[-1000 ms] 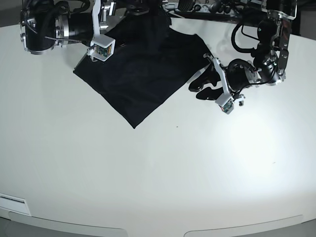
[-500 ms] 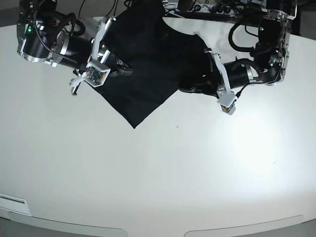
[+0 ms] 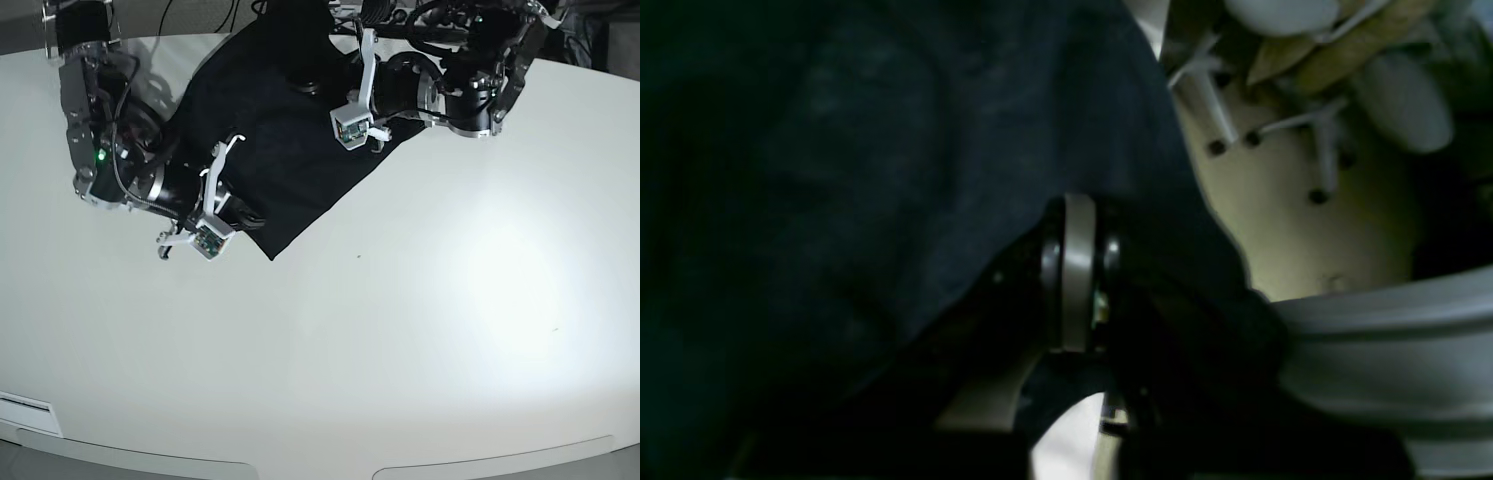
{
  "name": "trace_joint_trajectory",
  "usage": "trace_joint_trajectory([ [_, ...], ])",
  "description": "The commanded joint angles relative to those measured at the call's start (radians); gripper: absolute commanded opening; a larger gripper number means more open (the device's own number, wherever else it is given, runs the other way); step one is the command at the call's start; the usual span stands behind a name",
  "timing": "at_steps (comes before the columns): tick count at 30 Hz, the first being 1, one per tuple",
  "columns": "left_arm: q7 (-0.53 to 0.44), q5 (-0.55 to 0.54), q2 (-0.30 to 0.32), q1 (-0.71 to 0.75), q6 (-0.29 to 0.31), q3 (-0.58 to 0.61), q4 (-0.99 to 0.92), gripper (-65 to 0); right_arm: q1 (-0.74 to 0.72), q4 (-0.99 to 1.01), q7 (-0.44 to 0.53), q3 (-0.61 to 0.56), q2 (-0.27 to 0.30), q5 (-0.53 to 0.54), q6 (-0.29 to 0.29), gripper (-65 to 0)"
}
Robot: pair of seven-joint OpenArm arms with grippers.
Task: Fold the T-shirt properly
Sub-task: 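Adjust the folded bundle with both grippers, tucking its corners, then release the folded shirt and pull both grippers away from it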
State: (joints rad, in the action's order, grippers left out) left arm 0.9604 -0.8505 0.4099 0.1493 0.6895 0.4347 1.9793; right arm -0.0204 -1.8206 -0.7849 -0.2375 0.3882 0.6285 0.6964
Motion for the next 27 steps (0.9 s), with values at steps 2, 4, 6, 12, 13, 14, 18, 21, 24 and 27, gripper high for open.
trace_joint_trajectory([
  [2,-0.051,0.069,0.003,0.008,0.009,0.035,0.002,-65.0,-0.068,0.039,0.023,-0.059,0.004,-0.010,0.002,-65.0],
  [4,-0.075,0.159,0.003,0.019,0.009,0.062,-0.009,-65.0,-0.118,0.089,0.022,-0.119,-0.011,-0.066,0.002,-65.0],
  [6,-0.090,0.218,0.009,0.022,0.009,0.071,-0.024,-65.0,-0.150,0.123,0.022,-0.169,-0.010,-0.084,0.002,-65.0],
  [12,-0.193,0.361,0.099,-0.055,-0.010,0.067,-0.135,-65.0,-0.154,0.129,-0.037,-0.193,-0.002,-0.076,0.002,-65.0],
  [13,-0.206,0.371,0.110,-0.080,-0.010,0.067,-0.163,-65.0,-0.154,0.129,-0.057,-0.193,0.004,-0.063,0.002,-65.0],
  [14,-0.213,0.377,0.118,-0.105,-0.010,0.067,-0.193,-65.0,-0.154,0.129,-0.078,-0.194,0.014,-0.032,0.002,-65.0],
  [18,-0.265,0.380,0.125,-0.205,-0.010,0.067,-0.344,-65.0,-0.139,0.120,-0.120,-0.193,0.071,0.106,0.002,-65.0],
  [21,-0.368,0.399,0.119,-0.273,-0.009,0.068,-0.471,-65.0,-0.104,0.080,-0.147,-0.193,0.108,0.143,0.002,-65.0],
  [24,-0.456,0.474,0.089,-0.351,-0.008,0.069,-0.586,-65.0,-0.046,0.013,-0.182,-0.178,0.133,0.164,0.002,-65.0],
  [27,-0.521,0.484,0.047,-0.443,-0.002,0.070,-0.676,-65.0,0.038,-0.074,-0.179,-0.129,0.133,0.164,-0.021,-65.0],
])
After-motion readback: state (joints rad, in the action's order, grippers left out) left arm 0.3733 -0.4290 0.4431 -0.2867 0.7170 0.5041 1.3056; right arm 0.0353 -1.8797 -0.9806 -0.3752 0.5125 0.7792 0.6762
